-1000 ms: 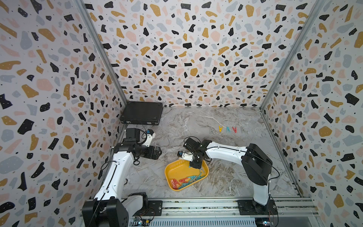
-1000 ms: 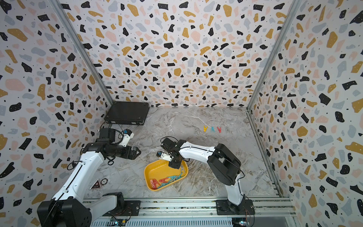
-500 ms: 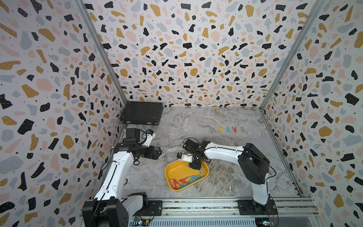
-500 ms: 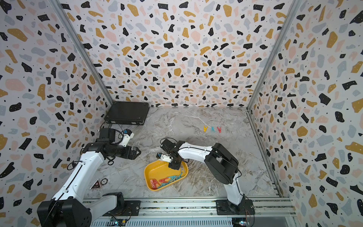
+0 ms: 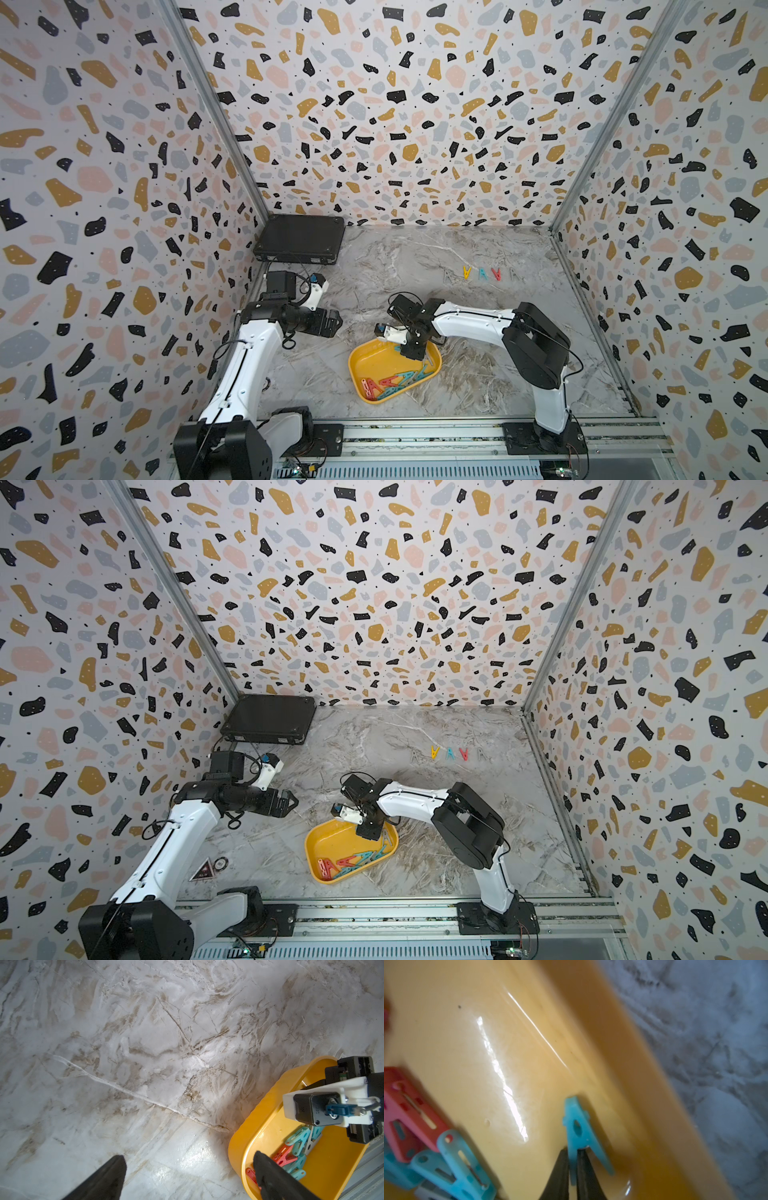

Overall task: Take the clothespins out of the storage box
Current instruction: Pick up the clothespin from the storage box.

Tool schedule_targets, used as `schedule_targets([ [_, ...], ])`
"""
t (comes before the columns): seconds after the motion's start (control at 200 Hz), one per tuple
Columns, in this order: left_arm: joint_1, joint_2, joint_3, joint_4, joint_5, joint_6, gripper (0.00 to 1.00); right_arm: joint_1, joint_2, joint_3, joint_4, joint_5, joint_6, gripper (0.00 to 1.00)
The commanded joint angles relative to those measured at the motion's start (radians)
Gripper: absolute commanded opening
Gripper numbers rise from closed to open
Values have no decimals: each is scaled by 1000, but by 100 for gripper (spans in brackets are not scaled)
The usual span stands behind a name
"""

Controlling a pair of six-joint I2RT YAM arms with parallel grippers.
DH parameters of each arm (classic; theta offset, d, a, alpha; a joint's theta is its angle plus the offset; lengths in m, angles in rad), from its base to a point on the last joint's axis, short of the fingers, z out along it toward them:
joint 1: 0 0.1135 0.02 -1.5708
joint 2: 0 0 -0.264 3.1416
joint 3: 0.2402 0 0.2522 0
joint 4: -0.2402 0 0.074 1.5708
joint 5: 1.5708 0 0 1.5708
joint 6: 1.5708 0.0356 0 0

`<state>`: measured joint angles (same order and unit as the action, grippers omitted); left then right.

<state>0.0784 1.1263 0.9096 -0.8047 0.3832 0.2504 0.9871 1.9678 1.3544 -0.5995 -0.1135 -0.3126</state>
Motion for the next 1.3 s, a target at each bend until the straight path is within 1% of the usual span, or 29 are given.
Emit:
schedule_targets([
  [0.0, 6, -8, -1, 2, -1, 10, 100, 4, -56, -26, -26, -40, 18, 5],
  [0.035, 6, -7, -1, 2, -1, 12, 100, 2, -67, -29, -27, -40, 20, 2],
  [0.095, 6, -7, -1, 2, -1, 11, 100, 4, -83, -32, -28, -44, 25, 0],
  [0.255, 6, -7, -1, 1, -1, 10, 100, 6, -141, -43, -19, -86, 55, 0],
  [0.426, 7, -8, -1, 0, 0, 11, 100, 6, -241, -71, 17, -140, 111, 0],
  [0.481, 6, -7, 0, 0, 2, 10, 100, 5, -271, -72, 21, -120, 141, 0],
  [0.591, 6, -6, 1, 0, 3, 10, 100, -9, -321, -67, 21, -25, 223, 0],
  [0.796, 7, -1, 0, -2, 6, 12, 100, -148, -405, -71, -10, 11, 405, 0],
  [0.931, 6, 0, 1, -2, 8, 13, 100, -267, -414, -67, -59, 34, 518, 0],
  [1.056, 6, 0, 0, -2, 6, 12, 100, -358, -395, -69, -86, 41, 616, 0],
  [1.151, 6, -2, 1, -2, 6, 13, 100, -426, -357, -64, -89, 15, 681, 0],
  [1.297, 6, 0, 0, -2, 6, 13, 100, -471, -268, -37, -60, -14, 748, 0],
])
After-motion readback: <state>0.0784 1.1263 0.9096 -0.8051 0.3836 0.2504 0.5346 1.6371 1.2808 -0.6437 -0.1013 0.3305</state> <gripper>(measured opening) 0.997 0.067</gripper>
